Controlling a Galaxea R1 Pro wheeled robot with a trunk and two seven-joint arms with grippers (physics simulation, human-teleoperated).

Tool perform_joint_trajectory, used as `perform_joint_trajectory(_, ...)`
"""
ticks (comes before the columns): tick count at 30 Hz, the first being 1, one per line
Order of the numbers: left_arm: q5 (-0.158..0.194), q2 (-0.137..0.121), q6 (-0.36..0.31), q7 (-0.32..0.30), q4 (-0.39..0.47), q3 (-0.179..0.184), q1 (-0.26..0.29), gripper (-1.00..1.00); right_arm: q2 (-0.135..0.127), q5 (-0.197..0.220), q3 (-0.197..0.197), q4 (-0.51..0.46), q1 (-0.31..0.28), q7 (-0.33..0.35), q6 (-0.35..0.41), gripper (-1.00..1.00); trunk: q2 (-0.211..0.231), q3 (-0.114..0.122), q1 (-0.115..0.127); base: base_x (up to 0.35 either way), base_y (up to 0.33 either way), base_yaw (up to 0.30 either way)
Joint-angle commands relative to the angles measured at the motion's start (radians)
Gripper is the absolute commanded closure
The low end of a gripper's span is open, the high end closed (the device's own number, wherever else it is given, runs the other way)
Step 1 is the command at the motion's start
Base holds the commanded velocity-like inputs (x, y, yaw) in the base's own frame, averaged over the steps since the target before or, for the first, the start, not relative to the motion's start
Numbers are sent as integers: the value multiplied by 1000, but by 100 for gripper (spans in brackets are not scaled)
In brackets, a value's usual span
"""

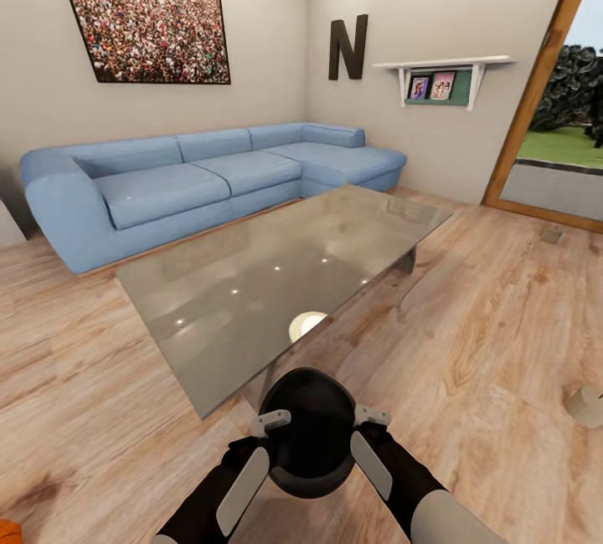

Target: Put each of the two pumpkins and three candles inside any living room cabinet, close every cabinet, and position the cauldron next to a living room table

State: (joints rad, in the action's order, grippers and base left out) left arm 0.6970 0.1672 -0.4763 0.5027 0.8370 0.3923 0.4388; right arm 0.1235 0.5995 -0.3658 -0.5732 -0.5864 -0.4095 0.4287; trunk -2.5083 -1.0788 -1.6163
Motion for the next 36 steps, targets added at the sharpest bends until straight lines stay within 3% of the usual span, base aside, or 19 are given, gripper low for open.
perform_joint_trajectory(1,23,-24,-7,5,-2,5,0,100,-2,2,-7,-30,-1,3,-5,100,0,0,0,0,0,0)
perform_joint_trajectory(6,23,-24,-7,5,-2,5,0,100,-2,2,-7,-30,-1,2,-6,100,0,0,0,0,0,0)
perform_joint_trajectory(21,23,-24,-7,5,-2,5,0,100,-2,0,-9,-28,-1,2,-16,100,-4,-58,-7,0,0,0)
perform_joint_trajectory(36,23,-23,-7,6,-2,5,0,100,-4,2,1,-30,-1,1,-22,100,-4,-58,-7,65,0,0)
